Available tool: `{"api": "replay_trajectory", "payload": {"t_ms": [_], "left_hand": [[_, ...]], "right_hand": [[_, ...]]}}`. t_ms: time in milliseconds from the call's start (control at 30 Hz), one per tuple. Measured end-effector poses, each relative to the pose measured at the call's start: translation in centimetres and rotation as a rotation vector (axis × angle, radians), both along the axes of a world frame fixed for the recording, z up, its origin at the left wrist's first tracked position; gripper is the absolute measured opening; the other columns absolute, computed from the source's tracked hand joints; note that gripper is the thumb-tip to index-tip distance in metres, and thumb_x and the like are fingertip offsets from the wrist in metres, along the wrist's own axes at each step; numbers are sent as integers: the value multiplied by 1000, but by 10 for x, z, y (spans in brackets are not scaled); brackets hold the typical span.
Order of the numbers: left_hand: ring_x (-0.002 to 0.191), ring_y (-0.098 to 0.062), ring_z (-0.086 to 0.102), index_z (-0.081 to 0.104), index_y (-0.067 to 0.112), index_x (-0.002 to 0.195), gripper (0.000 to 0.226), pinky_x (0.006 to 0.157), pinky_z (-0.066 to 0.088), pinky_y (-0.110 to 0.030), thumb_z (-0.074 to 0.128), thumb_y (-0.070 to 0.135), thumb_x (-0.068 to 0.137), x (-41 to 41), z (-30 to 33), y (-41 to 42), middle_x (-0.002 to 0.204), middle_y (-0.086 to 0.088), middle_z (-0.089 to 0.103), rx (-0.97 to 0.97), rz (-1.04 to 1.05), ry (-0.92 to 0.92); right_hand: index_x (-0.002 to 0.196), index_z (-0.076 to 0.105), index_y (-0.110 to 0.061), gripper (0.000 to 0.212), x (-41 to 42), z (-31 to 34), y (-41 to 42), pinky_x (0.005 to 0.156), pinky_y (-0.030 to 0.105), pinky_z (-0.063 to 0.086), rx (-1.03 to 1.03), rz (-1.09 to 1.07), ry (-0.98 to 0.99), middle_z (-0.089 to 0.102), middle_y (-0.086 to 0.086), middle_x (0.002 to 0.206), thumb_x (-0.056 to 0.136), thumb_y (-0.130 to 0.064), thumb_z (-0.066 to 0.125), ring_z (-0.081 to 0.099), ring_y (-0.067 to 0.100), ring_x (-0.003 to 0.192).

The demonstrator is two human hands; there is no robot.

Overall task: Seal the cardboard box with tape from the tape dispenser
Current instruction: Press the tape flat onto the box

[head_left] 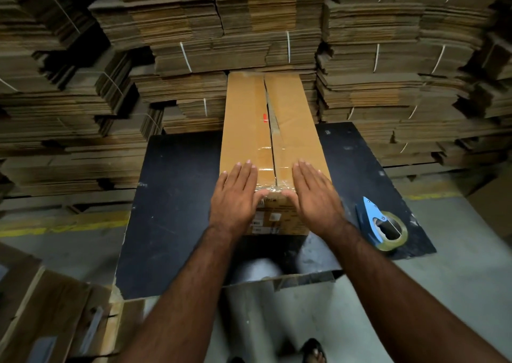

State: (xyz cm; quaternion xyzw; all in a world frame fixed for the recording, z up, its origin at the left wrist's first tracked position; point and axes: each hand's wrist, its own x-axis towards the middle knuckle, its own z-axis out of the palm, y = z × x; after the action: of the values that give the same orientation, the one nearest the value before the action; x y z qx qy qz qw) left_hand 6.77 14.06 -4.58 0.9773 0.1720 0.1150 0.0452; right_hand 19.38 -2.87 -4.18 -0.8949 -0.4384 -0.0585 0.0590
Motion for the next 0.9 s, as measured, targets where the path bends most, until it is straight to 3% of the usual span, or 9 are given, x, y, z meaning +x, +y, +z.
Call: {"api": "replay_trajectory", "payload": {"t_ms": [200, 300, 367, 500, 667, 833, 900], "left_hand": [[151, -20, 13, 18, 20, 156, 59, 120, 6, -39, 37, 39, 104, -13, -6, 14, 164, 2, 14, 34, -135, 35], [151, -17, 11, 18, 21, 157, 62, 121, 6, -39, 21, 52, 103, -11, 0, 13, 164, 4, 14, -30, -109, 28], [151, -16, 12, 21, 20, 156, 71, 122, 10, -42, 10, 60, 98, 1, 7, -3, 163, 4, 17, -57, -62, 18], [150, -18, 17, 24, 18, 156, 72, 121, 15, -43, 4, 54, 97, 21, 7, -28, 163, 0, 21, 11, -69, 50], [151, -18, 14, 18, 18, 157, 57, 121, 16, -43, 30, 38, 104, 13, -1, -23, 164, 1, 15, 44, -161, 62], [149, -12, 17, 25, 26, 155, 58, 117, 18, -46, 17, 48, 102, 23, 8, -29, 162, 9, 20, -52, -133, 19], [149, -13, 21, 26, 29, 154, 53, 115, 21, -47, 24, 46, 104, 30, 6, -35, 161, 10, 23, 14, -97, 26]], "right_hand": [[158, 8, -8, 78, 7, -1, -23, 123, 48, 16, -116, 37, 5, 7, 12, 165, 99, -57, 22, 7, 25, 153], [158, 3, -10, 77, 7, 10, -29, 123, 41, 1, -67, 47, 85, 2, 10, 166, 101, -59, 17, 0, 22, 153], [158, 7, -9, 77, 7, 16, -24, 122, 39, 0, -9, 36, 90, 7, 10, 166, 100, -60, 9, 3, 21, 153], [158, 11, -9, 81, 8, 6, -19, 122, 38, 3, -7, 17, 70, 11, 11, 166, 97, -61, 2, 6, 22, 153], [159, 6, -10, 70, 15, -6, -39, 121, 39, 1, -22, 14, 45, 5, 8, 167, 104, -53, 17, 2, 20, 153], [158, 17, -10, 69, 18, -1, -29, 124, 44, 7, 63, 49, 75, 17, 7, 165, 104, -54, 17, 10, 18, 153], [156, 23, -10, 68, 24, -6, -27, 123, 44, 13, 57, 64, 47, 22, 8, 164, 104, -53, 19, 16, 20, 152]]}}
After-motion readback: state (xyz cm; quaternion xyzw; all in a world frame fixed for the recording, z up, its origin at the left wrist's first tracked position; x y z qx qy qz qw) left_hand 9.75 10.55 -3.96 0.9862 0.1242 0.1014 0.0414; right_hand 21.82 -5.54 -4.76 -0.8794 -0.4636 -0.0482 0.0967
